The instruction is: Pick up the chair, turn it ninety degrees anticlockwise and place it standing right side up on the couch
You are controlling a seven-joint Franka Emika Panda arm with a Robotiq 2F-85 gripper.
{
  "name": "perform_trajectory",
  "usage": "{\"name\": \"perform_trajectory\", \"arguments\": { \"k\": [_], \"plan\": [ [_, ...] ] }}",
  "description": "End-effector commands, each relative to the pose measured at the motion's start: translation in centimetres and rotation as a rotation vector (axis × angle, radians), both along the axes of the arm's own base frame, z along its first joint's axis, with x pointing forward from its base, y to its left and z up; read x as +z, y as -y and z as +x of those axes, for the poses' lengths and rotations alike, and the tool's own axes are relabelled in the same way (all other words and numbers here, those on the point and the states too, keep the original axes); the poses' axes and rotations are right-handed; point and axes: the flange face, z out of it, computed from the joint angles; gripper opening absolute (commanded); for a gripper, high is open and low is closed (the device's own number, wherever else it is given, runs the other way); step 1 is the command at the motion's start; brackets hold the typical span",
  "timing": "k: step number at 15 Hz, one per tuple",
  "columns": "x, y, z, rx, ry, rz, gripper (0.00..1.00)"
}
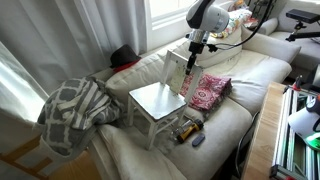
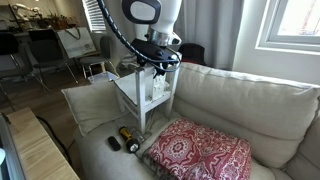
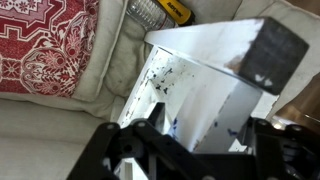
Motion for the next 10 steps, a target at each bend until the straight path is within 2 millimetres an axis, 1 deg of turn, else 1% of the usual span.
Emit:
{"name": "perform_trajectory", "arguments": {
  "k": [1,2,3,4,7,8,9,10],
  "plan": [
    [-2.3,-0.8,-0.7,0.013,-0.054,-0.029,0.54],
    [-2.7,-0.7,-0.7,0.015,-0.062,-0.03,0.67],
    [-2.9,-0.6,-0.6,0.007,-0.055,-0.024,0.3],
    [-2.7,-0.5,-0.3,-0.001,-0.045,-0.011,0.29],
    [-2.2,0.4,0.3,-0.024,-0.037,-0.003,0.05],
    [-2.2,0.9,0.6,-0.029,-0.034,-0.008,0.03],
    [-2.2,1.5,0.7,-0.003,-0.057,-0.002,0.06],
    [-2.3,1.9,0.8,-0.004,-0.055,0.003,0.05]
  ]
}}
